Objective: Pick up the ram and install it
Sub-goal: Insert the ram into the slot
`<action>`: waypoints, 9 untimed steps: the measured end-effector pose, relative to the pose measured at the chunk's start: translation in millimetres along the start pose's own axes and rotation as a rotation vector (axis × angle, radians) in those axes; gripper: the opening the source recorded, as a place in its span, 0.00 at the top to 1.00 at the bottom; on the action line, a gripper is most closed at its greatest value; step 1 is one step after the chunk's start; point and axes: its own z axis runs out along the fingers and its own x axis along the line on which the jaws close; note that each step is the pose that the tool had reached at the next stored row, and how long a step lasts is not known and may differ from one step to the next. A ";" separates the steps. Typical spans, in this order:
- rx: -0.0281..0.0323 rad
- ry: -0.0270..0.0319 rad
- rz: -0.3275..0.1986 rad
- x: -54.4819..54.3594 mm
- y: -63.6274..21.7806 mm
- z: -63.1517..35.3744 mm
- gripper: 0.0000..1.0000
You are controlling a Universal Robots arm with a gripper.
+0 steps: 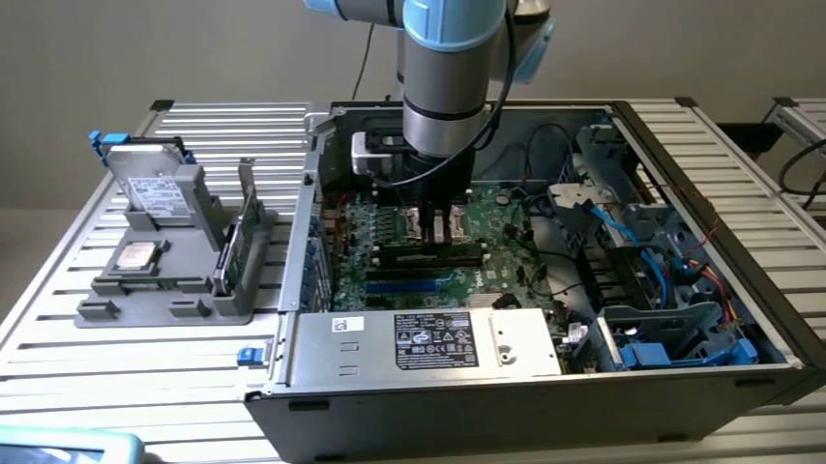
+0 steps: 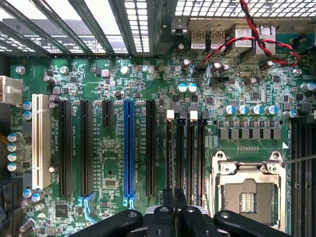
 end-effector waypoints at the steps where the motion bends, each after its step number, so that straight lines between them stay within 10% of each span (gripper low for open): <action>1: 0.0000 0.0000 0.000 0.0 0.0 0.0 0.88; 9: 0.0002 0.0001 0.007 0.0 0.1 -0.4 0.88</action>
